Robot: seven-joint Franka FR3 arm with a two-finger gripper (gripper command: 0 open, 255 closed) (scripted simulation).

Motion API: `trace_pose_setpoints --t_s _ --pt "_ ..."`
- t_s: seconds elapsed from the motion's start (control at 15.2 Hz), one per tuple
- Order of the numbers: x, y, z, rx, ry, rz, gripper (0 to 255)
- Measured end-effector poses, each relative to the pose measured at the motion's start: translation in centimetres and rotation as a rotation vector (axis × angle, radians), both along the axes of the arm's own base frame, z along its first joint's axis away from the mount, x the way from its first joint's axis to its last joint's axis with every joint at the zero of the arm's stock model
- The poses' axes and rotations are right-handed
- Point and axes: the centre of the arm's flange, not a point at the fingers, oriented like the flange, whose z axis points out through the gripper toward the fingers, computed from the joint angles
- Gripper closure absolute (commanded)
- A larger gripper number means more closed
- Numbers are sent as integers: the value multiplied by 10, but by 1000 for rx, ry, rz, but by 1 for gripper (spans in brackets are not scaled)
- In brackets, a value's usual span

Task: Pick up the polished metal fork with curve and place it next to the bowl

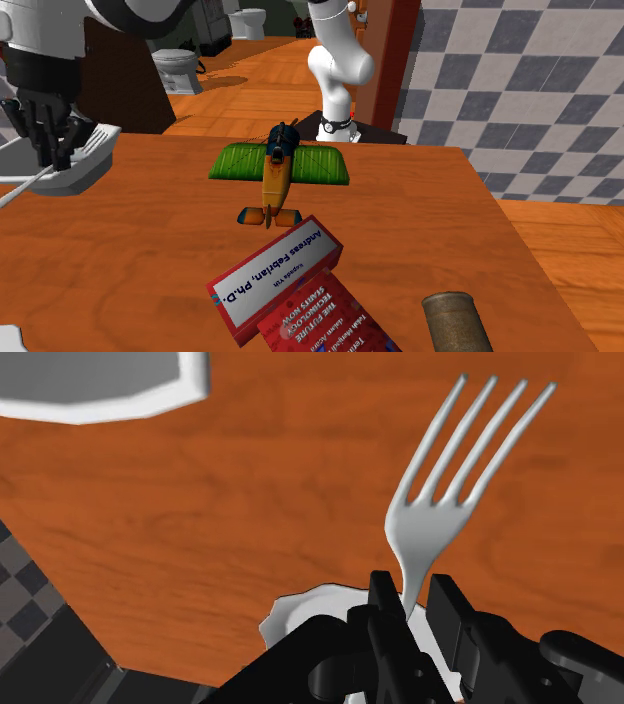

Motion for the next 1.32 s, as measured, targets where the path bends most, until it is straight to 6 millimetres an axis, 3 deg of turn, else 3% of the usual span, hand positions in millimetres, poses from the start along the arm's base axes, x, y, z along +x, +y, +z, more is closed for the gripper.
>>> trace_pose_setpoints --t_s 0.46,1.32 --pt "57 -62 -1 0 1 0 255" --pt "61 -66 -66 0 1 1 255"
